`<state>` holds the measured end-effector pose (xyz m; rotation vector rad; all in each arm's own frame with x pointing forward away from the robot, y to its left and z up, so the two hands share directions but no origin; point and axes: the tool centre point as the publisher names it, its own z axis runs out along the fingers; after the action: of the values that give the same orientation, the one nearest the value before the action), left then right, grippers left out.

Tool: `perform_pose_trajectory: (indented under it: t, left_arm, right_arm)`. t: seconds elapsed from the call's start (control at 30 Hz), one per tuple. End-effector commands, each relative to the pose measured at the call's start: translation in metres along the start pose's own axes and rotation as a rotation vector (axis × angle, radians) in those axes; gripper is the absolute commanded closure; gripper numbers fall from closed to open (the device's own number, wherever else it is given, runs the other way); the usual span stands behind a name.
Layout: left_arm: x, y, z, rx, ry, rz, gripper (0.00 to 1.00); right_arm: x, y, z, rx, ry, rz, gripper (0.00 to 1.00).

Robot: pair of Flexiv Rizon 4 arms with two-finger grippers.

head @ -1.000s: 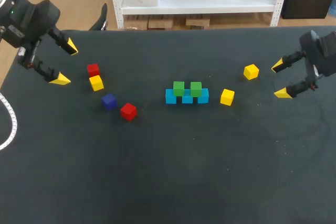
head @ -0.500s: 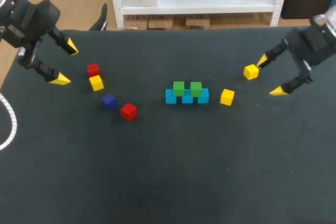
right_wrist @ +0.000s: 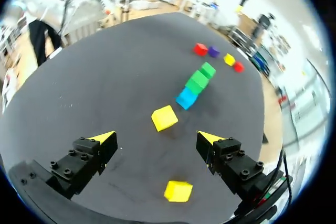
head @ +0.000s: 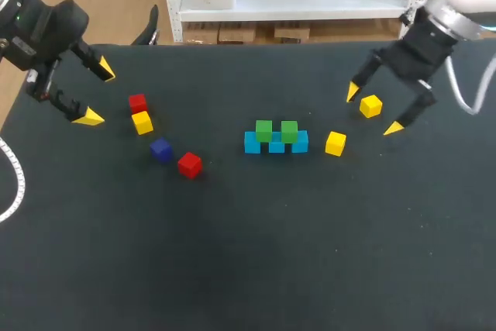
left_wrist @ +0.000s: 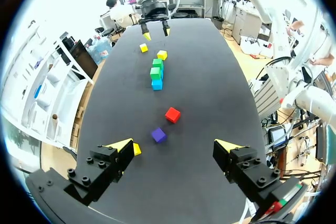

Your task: Place the blue cubes, place green cubes on the blue cubes, place the yellow cubes on the green cubes, then place the red cubes on the yellow cubes, and place purple cube on the red cubes.

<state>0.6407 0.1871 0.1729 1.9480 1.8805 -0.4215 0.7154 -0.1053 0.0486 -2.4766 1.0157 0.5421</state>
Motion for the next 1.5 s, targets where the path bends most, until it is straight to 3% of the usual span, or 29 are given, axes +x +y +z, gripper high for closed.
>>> perform_pose_trajectory:
  t: [0.03,0.43,0.8,1.5]
  left_arm:
    - [0.001,0.0,0.0,0.0,-0.002,0.002,0.0]
    - [0.001,0.0,0.0,0.0,-0.002,0.002,0.0]
    - [0.001,0.0,0.0,0.0,-0.002,0.002,0.0]
    - [0.001,0.0,0.0,0.0,-0.002,0.002,0.0]
  right_arm:
    - [-0.003,-0.01,0.005,-0.243,0.05,-0.302,0.0]
    - [-0.006,-0.01,0.017,-0.294,0.088,-0.493,0.0]
    - [-0.007,-0.012,0.03,-0.217,0.079,-0.488,0.0]
    - [0.002,-0.017,0.059,-0.287,0.086,-0.441,0.0]
